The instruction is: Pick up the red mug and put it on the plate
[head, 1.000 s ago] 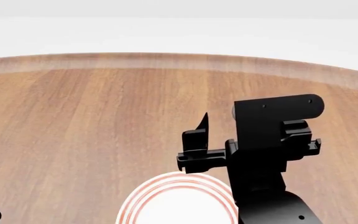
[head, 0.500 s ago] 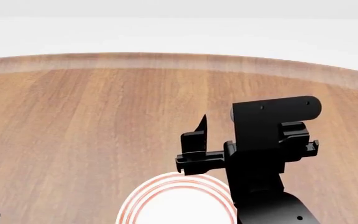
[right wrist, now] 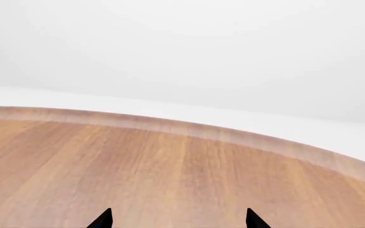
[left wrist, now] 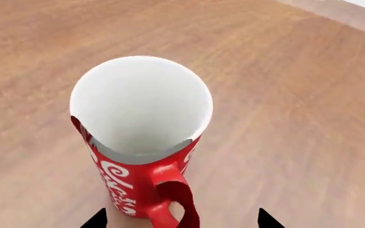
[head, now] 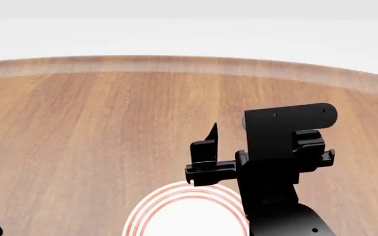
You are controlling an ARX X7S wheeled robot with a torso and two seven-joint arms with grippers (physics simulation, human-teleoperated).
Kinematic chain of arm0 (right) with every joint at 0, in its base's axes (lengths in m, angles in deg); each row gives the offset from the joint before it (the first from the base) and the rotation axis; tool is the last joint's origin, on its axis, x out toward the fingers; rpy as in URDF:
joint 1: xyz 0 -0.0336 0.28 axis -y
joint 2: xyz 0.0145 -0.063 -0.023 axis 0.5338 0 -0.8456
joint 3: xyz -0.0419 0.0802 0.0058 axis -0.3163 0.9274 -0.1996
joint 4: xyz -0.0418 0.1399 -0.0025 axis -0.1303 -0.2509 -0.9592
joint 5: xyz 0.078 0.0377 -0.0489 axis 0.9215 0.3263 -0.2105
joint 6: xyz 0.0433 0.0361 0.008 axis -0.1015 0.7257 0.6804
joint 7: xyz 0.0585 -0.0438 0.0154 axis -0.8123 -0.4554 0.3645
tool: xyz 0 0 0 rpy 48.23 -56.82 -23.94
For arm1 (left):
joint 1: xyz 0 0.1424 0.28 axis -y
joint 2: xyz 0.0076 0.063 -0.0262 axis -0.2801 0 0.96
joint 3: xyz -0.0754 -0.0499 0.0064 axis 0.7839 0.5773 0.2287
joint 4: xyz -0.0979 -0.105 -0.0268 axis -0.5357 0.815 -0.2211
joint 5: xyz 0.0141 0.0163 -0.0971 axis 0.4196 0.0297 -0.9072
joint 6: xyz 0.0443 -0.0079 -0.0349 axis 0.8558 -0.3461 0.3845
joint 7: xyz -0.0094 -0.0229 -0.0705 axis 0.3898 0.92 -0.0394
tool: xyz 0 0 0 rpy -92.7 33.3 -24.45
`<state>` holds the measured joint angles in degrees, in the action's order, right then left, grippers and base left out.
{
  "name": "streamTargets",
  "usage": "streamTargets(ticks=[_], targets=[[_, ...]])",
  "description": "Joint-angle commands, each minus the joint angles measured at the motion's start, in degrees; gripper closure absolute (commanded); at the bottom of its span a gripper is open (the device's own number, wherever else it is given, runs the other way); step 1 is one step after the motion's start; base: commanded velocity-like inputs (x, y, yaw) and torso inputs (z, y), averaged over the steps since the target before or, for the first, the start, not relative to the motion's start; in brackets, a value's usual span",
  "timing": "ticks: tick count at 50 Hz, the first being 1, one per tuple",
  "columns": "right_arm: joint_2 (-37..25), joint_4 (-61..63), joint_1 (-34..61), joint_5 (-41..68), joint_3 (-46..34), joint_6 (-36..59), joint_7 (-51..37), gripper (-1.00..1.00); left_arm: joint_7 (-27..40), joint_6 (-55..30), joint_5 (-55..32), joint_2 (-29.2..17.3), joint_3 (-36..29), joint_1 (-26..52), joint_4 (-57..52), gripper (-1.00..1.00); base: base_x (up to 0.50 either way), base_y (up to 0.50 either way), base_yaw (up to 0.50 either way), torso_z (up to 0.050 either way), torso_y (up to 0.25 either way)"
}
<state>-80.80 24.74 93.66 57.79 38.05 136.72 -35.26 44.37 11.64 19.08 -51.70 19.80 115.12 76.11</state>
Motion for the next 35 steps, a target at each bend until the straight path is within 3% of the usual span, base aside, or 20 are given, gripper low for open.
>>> streamTargets(ticks=[1,3,4,29,32,35], targets=[[-0.1,-0.4,-0.2,0.2,-0.2,-0.4,-0.2,-1.0,-1.2,2.3,1.3,-0.5,0.6,2.6,6.7,-1.0,0.0,0.0,0.0,0.0,0.0],[-0.1,-0.5,-0.3,0.2,-0.3,-0.6,-0.2,-1.0,-1.0,2.9,1.6,-0.4,1.0,2.6,6.7,-1.0,0.0,0.0,0.0,0.0,0.0],[-0.1,-0.7,-0.2,0.2,-0.3,-0.8,-0.2,-1.0,-1.3,3.2,1.8,-0.3,0.9,2.5,6.6,1.0,0.0,0.0,0.0,0.0,0.0],[-0.4,-1.2,-0.4,0.8,-0.7,-1.1,-0.5,-1.0,-3.1,3.3,5.2,0.1,3.3,2.7,6.6,1.0,0.0,0.0,0.0,0.0,0.0],[-0.4,-1.2,-0.2,1.0,-0.5,-0.9,-0.7,-1.0,-3.5,1.1,5.9,0.8,2.3,2.1,2.9,1.0,0.0,0.0,0.0,0.0,0.0],[-0.3,-1.1,-0.1,1.1,-0.5,-0.8,-0.8,-1.0,-3.6,-5.8,6.0,2.3,1.3,-1.2,-8.2,1.0,0.0,0.0,0.0,0.0,0.0]])
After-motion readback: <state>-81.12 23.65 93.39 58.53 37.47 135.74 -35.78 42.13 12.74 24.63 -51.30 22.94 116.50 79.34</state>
